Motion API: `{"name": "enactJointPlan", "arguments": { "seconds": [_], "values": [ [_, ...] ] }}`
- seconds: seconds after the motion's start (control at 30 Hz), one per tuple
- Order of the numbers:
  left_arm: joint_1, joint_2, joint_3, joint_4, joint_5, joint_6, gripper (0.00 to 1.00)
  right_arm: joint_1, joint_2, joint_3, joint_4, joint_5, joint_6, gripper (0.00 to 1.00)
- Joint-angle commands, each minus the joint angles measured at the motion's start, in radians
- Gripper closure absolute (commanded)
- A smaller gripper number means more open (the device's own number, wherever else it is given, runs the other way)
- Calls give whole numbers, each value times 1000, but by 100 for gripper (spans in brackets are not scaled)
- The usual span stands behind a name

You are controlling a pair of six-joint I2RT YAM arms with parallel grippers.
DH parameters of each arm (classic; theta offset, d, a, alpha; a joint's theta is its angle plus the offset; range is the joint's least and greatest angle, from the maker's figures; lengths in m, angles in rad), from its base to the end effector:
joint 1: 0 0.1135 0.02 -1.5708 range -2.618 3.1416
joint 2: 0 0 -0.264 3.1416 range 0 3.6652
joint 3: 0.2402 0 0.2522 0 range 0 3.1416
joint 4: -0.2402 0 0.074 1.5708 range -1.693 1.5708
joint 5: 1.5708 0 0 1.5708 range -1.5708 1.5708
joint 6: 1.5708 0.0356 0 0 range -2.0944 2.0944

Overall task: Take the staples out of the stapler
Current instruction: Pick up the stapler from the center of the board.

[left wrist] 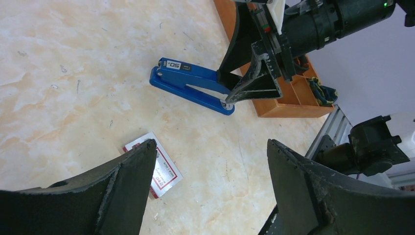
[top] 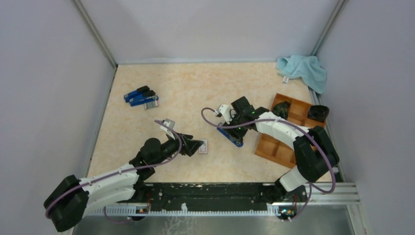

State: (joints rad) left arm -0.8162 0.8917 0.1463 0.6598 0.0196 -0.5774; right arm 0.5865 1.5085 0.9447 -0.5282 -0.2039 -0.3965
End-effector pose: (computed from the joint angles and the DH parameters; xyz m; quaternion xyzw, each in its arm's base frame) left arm 0.1256 -0.1346 0.1875 0.0943 0.7306 -0.4395 0.5139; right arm 0.2399 0.1681 0.2002 -0.4774 0.8406 0.1208 0.2254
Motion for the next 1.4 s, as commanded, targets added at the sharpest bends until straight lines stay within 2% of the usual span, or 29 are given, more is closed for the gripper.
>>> {"name": "enactJointPlan", "arguments": {
  "seconds": [0.0,0.3,0.43,0.8,0.9,1.03,1.1,1.17,1.37],
  "values": [
    [3,-24,-12,53,34,-12,12,7,-16,55,-32,29,-48,45],
    [3,-11,-15,85,33,-15,12,8,-8,66,-67,51,-44,50],
    [4,-2,-19,95,37,-19,12,7,-9,67,-76,52,-44,56],
    [3,24,-20,131,57,-35,13,10,13,74,-90,48,-38,59],
    [3,28,-19,138,58,-38,13,10,12,76,-82,47,-29,71],
    [4,31,-23,157,72,-43,13,10,10,77,-64,66,-20,99],
    [3,36,-26,181,90,-44,12,0,-19,77,-47,77,-13,100],
    [3,45,-32,216,116,-38,12,-47,-80,78,-26,15,5,100],
    [9,109,-17,345,241,24,12,-253,-252,38,57,-366,69,100]
  ]
}}
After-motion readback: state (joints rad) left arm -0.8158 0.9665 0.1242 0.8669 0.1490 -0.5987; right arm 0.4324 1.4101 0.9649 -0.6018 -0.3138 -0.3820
